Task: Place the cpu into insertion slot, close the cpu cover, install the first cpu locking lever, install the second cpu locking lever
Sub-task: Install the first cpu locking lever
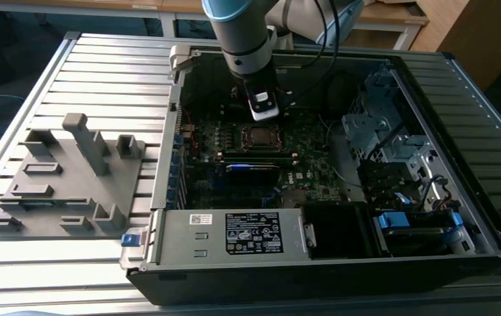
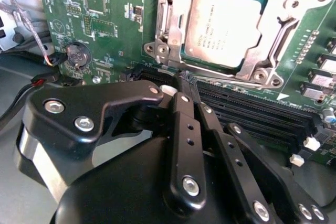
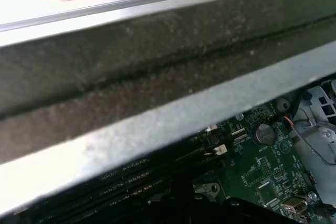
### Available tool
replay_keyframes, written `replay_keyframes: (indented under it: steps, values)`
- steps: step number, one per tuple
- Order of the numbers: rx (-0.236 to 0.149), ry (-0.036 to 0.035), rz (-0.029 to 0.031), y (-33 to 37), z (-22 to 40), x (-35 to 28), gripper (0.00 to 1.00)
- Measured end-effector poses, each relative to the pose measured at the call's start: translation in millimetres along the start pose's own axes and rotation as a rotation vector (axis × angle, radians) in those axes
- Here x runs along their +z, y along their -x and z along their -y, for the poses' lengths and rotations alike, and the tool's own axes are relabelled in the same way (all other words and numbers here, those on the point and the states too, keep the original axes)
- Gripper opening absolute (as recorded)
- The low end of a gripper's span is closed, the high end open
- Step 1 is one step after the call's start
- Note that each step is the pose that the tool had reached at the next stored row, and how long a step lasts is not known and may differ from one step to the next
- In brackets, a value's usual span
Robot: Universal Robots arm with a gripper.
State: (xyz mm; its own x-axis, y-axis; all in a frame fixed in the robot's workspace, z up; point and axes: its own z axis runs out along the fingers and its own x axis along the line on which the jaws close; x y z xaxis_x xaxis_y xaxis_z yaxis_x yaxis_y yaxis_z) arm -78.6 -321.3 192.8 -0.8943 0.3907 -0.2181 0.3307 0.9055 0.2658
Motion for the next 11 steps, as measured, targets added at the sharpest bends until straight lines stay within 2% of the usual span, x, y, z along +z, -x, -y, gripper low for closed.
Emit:
replay_keyframes:
  steps: [4,11]
  values:
    - [-0.002,-0.0045,0.0016,0.2,0.4,0.5,0.11]
    - [-0.004,-0.0080,0.0067,-0.3,1.1,2.6,0.11]
